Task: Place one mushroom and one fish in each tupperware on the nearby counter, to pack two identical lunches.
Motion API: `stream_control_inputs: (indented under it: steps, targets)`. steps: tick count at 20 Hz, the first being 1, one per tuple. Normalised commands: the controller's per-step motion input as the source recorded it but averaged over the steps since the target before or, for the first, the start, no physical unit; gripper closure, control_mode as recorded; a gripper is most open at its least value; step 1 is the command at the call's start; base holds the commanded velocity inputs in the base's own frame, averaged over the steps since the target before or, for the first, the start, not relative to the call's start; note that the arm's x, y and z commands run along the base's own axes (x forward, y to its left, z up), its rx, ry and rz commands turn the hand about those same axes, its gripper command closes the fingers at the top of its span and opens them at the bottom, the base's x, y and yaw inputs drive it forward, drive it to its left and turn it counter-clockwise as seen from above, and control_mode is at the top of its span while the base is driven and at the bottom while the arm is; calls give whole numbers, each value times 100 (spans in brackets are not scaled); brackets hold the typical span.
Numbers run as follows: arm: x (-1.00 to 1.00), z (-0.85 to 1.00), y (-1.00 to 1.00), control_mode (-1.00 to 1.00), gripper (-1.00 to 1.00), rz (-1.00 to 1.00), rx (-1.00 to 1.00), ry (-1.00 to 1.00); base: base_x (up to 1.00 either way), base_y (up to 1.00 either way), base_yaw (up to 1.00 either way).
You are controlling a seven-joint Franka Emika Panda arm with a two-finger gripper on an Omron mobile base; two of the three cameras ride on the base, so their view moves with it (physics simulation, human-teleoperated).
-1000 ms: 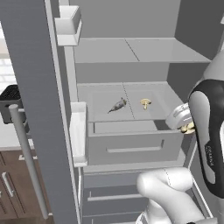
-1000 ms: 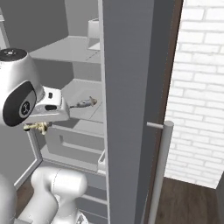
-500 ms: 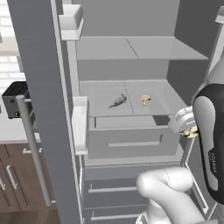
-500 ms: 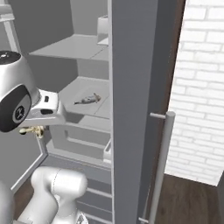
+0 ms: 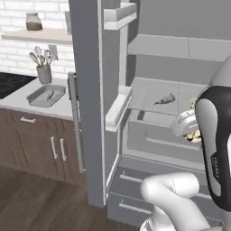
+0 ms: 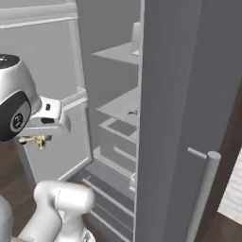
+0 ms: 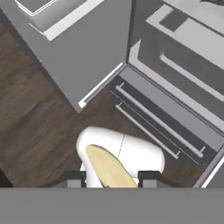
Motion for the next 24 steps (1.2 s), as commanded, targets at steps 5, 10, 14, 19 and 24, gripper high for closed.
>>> stream_control_inputs:
  steps: [5, 10, 14, 19, 24]
  targets:
    - [0, 0, 0, 100, 100, 0, 0, 0, -48, 3, 79]
    - [0, 0, 0, 100, 100, 0, 0, 0, -4, 48, 69]
    - [0, 0, 0, 100, 100, 0, 0, 0, 0, 53, 58]
    - [0, 0, 0, 100, 100, 0, 0, 0, 3, 64, 51]
    - [0, 0, 0, 100, 100, 0, 0, 0, 28, 45, 20]
